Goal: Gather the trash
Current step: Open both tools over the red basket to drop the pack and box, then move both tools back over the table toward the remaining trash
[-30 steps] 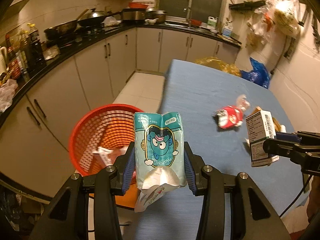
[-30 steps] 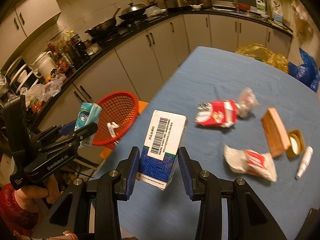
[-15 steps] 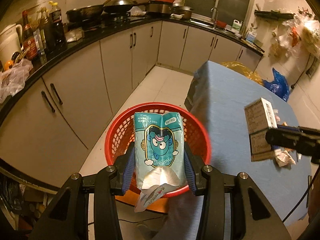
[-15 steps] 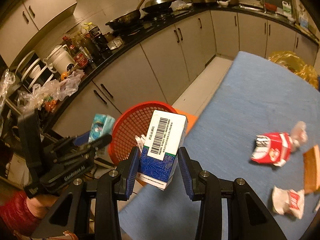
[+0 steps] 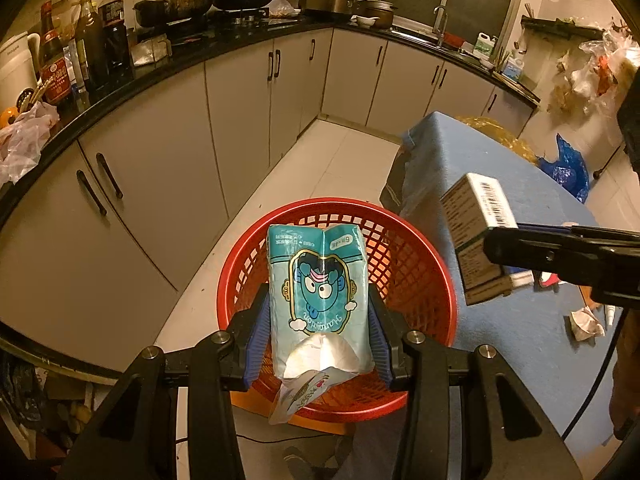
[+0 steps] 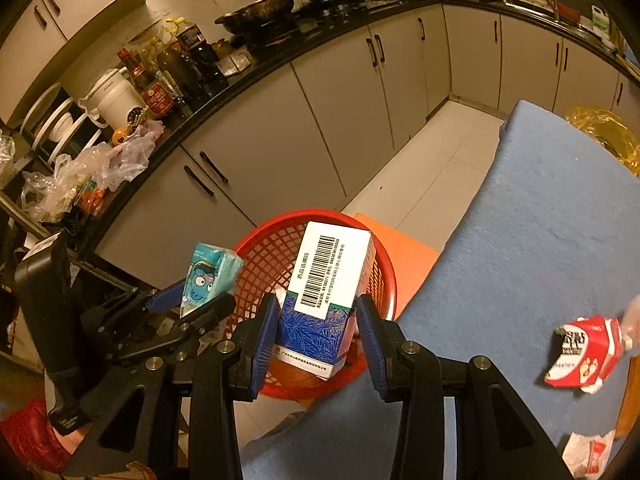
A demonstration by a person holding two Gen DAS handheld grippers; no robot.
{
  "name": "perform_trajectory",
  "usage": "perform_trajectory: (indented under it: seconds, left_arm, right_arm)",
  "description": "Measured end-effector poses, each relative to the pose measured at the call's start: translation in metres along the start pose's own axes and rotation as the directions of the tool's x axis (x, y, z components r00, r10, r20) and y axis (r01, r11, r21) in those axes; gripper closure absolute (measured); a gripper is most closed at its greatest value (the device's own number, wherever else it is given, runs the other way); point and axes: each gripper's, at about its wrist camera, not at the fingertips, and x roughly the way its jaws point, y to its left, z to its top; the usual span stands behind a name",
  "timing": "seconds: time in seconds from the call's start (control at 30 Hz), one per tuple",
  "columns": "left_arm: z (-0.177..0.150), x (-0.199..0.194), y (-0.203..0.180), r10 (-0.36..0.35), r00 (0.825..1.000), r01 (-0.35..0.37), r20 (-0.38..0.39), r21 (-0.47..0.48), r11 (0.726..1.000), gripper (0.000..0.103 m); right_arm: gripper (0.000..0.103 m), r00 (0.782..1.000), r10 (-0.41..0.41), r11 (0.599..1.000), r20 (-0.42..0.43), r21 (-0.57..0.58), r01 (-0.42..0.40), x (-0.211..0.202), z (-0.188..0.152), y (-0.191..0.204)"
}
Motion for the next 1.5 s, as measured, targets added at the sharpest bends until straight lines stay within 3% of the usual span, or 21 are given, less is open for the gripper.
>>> perform_trajectory:
  seconds: [0.1,0.17,0.33,0.53,0.87,1.1,1.3,1.5]
  left_arm:
    - [0.001,0.005,0.003,0.001,1.0,-0.001,-0.005,-0.012,1.0,0.057]
    - [0.0,0.008,0.005,-0.006,1.0,0.005,-0.009,-0.03,1.0,0.05]
    - [0.002,0.01,0.01,-0.035,0.999,0.035,-0.005,-0.063,0.997,0.043]
    - [0.003,-0.003,0.003,-0.064,0.998,0.066,0.022,-0.086,0.994,0.041]
    - [-0.009,-0.043,-0.026,-0.041,0.997,0.048,0.066,-0.094,0.994,0.038]
    - [-0.027,-0.057,-0.072,-0.066,0.997,0.068,0.045,-0.056,0.996,0.037]
    - [-0.041,-0.057,-0.135,-0.12,0.993,0.119,0.008,0.042,0.992,0.037]
    - [-0.057,-0.06,-0.2,-0.162,0.986,0.164,-0.025,0.18,0.97,0.037]
  right_arm:
    - [0.059,1.0,-0.008,1.0,-0.007,0.001,0.008,0.008,0.004,-0.003]
    - [0.056,1.0,-0.008,1.0,-0.006,0.011,0.008,0.01,0.007,-0.005]
    - [0.056,0.999,-0.012,1.0,0.029,0.013,0.012,-0.005,0.005,-0.009]
    - [0.055,0.999,-0.014,0.998,0.043,0.057,0.012,-0.033,-0.008,-0.023]
    - [0.053,0.997,0.023,0.995,0.07,0.092,-0.03,-0.076,-0.039,-0.042]
    - [0.051,0.995,-0.003,0.987,0.098,0.16,-0.013,-0.122,-0.087,-0.078]
    - [0.051,0.99,-0.075,0.967,0.115,0.251,0.044,-0.164,-0.142,-0.12]
    - [0.05,0.978,-0.155,0.937,0.139,0.334,0.101,-0.204,-0.195,-0.151]
